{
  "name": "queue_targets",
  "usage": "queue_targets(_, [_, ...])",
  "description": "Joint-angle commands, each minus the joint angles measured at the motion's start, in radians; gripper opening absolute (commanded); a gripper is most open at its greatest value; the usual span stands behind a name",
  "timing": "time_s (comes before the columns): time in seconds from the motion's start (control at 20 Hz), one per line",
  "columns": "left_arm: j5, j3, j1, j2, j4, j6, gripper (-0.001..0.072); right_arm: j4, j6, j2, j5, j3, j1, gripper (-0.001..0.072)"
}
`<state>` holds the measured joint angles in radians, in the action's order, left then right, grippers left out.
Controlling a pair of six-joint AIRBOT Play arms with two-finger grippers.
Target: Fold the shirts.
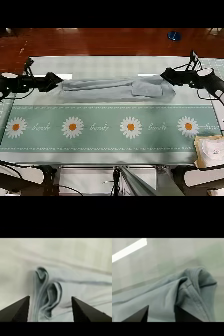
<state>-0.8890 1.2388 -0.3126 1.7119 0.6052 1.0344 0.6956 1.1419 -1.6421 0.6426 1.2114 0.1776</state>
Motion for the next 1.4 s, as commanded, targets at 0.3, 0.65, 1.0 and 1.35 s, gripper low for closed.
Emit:
queue_targets(0.3, [-0.171,0.166,-0.117,-0.062,0.001,0.052,0.0615,0.272,0.092,0.065,0.435,0.091,0.301,0.0577])
queue_targets(0.65, [-0.244,0.166,-0.051,-0.064,0.001,0.052,0.0601,0.016,-0.003,-0.134,0.498,0.18,0.325,0.0593])
queue_targets(1.0, [-0.267,0.166,-0.023,-0.063,0.001,0.051,0.06,-0.065,-0.024,-0.232,0.483,0.179,0.261,0.0587])
queue_targets(1.35, [-0.33,0.166,-0.018,-0.066,-0.002,0.052,0.06,-0.05,0.024,-0.29,0.365,0.179,0.084,0.0509])
